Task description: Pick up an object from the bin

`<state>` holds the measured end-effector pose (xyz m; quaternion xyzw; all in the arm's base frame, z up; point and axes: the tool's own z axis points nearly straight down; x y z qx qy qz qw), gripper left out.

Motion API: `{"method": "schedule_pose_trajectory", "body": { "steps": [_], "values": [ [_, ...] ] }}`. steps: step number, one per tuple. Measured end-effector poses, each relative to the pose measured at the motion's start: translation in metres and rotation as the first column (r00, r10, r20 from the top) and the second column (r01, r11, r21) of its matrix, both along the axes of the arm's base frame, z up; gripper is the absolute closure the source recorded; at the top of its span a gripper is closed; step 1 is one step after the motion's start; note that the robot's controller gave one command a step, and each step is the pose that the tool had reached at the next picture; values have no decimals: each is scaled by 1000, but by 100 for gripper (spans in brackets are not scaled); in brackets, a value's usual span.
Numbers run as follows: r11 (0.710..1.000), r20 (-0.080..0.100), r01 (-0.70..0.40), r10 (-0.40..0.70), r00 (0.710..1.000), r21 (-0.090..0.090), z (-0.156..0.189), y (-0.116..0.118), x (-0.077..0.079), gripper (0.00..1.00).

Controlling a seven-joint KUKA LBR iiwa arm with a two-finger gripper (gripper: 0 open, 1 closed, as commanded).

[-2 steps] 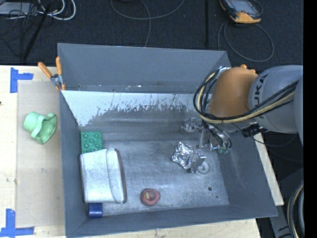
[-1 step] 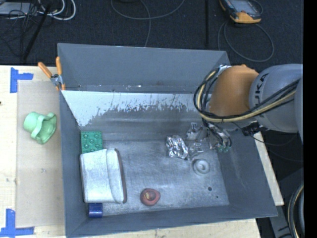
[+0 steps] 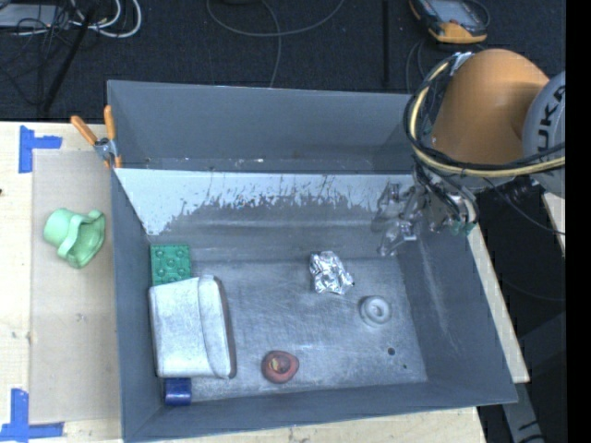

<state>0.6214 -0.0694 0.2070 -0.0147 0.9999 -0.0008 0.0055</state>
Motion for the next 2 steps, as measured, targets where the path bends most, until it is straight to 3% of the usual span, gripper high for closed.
{"method": "schedule_pose_trajectory", "body": {
  "steps": [1,2],
  "values": [
    [1000,-9,2,-2,1000,2,-5,0,-2,0],
    [987,-7,-158,158,987,0,-137,78,-16,0]
  ]
}}
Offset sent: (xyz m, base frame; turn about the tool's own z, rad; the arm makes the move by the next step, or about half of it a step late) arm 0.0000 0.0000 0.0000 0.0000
